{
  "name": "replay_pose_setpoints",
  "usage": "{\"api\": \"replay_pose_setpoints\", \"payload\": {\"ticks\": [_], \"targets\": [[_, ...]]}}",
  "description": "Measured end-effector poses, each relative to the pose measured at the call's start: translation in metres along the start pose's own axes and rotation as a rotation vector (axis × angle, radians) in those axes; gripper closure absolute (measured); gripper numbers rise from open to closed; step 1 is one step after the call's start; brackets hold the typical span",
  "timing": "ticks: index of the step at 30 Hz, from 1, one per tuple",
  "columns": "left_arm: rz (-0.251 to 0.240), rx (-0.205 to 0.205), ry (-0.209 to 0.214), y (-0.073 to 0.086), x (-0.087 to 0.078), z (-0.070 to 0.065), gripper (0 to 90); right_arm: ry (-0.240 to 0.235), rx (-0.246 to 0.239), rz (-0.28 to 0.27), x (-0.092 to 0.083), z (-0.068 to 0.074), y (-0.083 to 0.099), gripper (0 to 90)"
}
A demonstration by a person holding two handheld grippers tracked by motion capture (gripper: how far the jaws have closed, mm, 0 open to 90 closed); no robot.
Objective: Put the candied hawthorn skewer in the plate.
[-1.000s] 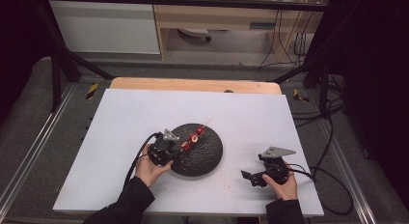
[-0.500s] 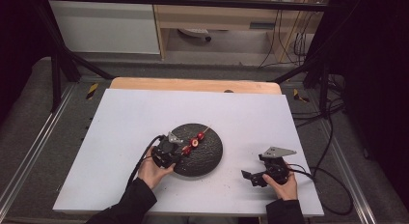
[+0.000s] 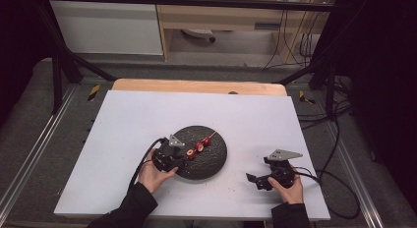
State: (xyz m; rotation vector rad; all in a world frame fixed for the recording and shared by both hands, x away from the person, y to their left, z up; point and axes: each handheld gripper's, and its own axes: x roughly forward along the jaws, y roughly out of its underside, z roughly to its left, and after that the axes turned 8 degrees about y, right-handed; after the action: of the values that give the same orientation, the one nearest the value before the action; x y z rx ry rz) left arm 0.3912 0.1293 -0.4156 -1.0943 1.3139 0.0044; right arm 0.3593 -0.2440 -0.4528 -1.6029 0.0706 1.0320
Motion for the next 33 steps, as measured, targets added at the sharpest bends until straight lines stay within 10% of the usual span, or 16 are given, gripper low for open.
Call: {"api": "replay_pose_setpoints", "payload": {"ticks": [18, 33], "targets": [[-0.083, 0.067, -0.014, 0.034, -0.049, 0.027, 13.5, -0.006, 0.008, -0.007, -0.001, 0.0, 0.0, 0.7], [-0.173, -0.007, -0.037, 0.095, -0.069, 0.052, 5.5, -0.005, -0.001, -0.001, -0.001, 0.0, 0.0, 0.7]]}}
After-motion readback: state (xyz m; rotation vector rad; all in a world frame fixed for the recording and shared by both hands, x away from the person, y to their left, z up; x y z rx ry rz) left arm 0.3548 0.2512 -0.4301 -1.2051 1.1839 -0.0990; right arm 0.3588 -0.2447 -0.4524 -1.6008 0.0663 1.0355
